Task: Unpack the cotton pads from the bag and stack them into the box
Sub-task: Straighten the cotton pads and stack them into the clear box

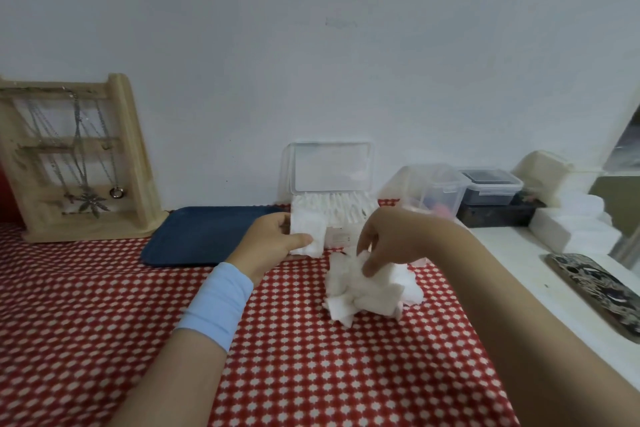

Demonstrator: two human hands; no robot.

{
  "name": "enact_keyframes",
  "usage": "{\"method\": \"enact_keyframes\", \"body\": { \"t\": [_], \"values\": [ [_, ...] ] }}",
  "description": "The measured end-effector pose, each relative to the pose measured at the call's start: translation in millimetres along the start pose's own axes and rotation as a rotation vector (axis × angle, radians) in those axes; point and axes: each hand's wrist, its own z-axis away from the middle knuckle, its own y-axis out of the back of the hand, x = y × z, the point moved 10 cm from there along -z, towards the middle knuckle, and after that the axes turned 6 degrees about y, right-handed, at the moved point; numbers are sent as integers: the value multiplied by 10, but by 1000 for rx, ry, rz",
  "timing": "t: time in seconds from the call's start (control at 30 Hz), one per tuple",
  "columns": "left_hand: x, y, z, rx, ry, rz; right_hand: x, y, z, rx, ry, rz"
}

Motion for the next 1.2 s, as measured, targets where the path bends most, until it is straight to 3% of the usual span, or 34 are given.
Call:
{"method": "enact_keyframes", "body": {
  "t": [0.27, 0.47, 0.7, 0.8, 1.0, 1.2],
  "values": [
    [-28, 32, 23, -2, 48, 232, 22, 284, -9, 300, 105, -550],
    [-20, 50, 14, 13, 40, 323, -93, 216, -109, 311, 198, -935],
    [-63, 17, 15, -86, 113, 470, -236, 314, -244, 364, 176, -632],
    [-125, 95, -14, -40, 122, 441, -318, 465, -231, 422, 241, -604],
    [-105, 47, -14, -96, 108, 395, -608, 391, -410, 350, 285, -412],
    [-22, -8, 53, -166, 125, 541, -630, 444, -416, 441, 293, -370]
  ]
}}
